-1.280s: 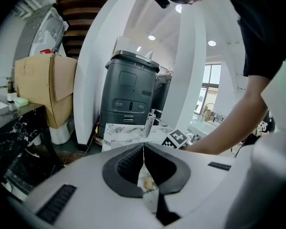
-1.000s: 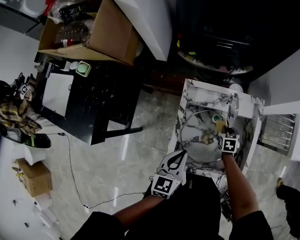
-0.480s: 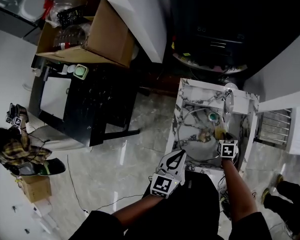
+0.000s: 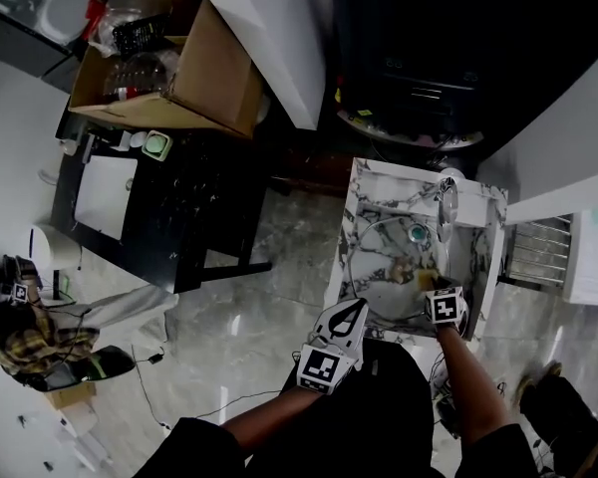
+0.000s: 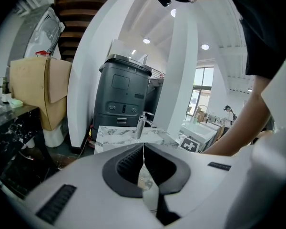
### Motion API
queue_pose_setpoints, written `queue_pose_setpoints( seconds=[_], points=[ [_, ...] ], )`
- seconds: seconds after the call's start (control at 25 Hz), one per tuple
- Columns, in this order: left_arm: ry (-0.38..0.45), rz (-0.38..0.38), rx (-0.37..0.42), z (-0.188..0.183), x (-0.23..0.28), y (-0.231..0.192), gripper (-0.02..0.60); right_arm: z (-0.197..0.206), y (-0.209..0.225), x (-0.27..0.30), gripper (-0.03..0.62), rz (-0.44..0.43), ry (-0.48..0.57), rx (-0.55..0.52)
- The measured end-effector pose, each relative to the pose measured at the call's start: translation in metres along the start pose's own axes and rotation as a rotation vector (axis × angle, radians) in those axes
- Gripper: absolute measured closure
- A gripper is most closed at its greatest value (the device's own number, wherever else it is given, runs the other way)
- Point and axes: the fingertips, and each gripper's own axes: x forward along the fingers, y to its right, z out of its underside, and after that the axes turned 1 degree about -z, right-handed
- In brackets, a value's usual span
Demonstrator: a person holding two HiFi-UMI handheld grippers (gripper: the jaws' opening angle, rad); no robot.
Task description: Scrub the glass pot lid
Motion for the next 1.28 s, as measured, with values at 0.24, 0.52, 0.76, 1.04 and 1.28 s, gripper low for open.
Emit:
queue_pose_setpoints(
  seconds=[0.24,0.52,0.76,1.04,1.28],
  points=[
    [0.015,-0.013,-0.003,-0.001,-0.003,-0.005,0.563,-0.003,-0.021,0.001,0.531,-0.071,-0.033,-0.053],
    [0.026,-0.022,-0.016,-0.003,-0.009,-0.013,0.563,0.005,-0.055,0.002,0.531,-0.149,-0.138,-0.133],
    [0.037,-0.047,-0.015,-0.008,-0.018,-0.031,0.563,0.006,-0.084,0.005,0.531,-0.202,-0.190,-0.172],
    [0.049,-0.061,-0.015,-0.020,-0.026,-0.051,0.564,-0.018,-0.106,-0.003,0.531,-0.236,-0.116,-0.164],
    [0.056,-0.015,0.012,-0.036,-0.021,-0.056,0.564,-0.039,-0.105,-0.045,0.531,-0.227,0.035,0.020]
  ],
)
